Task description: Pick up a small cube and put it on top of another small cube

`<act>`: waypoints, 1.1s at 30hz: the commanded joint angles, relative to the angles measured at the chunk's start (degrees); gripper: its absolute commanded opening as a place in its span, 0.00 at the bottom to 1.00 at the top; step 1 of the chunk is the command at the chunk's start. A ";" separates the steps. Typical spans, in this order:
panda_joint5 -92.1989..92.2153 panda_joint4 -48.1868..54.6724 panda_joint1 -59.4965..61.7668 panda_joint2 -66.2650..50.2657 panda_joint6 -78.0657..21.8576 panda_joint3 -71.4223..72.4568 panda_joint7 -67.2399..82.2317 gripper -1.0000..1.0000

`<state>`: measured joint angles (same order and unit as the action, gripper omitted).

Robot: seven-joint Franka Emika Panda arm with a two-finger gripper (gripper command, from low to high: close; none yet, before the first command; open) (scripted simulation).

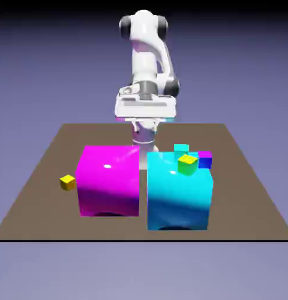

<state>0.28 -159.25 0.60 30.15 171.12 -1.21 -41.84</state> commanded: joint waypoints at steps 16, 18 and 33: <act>2.13 22.60 18.73 -32.63 -37.06 -21.54 8.92 0.50; 2.40 25.43 21.05 -36.78 -41.69 -24.24 10.06 0.50; 9.01 29.04 25.18 -62.29 -44.35 -25.85 16.91 0.50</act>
<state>9.28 -130.21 25.78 -32.13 126.77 -27.06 -24.93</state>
